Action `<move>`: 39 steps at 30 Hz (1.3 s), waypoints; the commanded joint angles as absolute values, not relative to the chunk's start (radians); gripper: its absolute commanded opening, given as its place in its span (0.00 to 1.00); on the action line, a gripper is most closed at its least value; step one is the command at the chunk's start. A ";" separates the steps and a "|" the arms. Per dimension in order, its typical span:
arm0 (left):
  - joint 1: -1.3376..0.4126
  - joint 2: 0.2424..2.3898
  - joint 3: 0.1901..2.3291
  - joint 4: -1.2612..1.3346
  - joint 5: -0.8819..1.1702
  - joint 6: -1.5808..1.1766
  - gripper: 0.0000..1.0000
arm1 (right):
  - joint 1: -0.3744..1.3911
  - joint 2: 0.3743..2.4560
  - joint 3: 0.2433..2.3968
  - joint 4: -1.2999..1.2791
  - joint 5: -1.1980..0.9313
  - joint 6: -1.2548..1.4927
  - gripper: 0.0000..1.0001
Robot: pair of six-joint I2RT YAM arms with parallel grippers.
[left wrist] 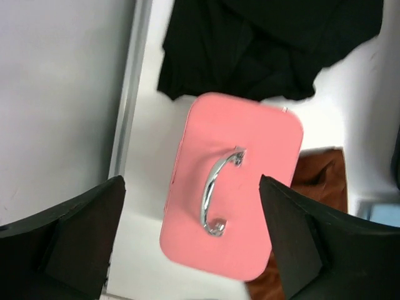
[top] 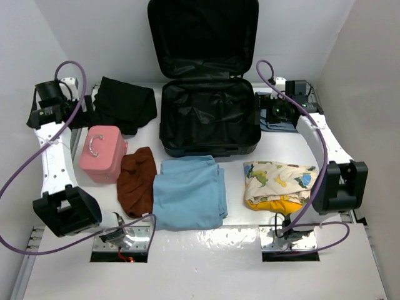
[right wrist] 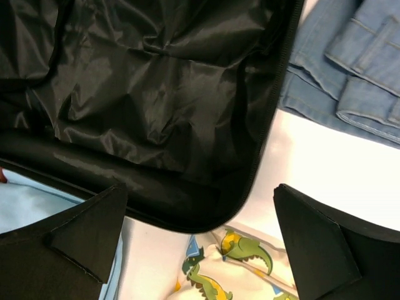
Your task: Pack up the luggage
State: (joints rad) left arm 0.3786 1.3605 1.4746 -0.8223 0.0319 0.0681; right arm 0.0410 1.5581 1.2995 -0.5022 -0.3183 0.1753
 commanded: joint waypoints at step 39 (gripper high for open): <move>0.439 1.551 1.373 -0.965 0.268 0.176 0.21 | 0.069 1.618 1.376 -0.538 -0.287 0.103 0.97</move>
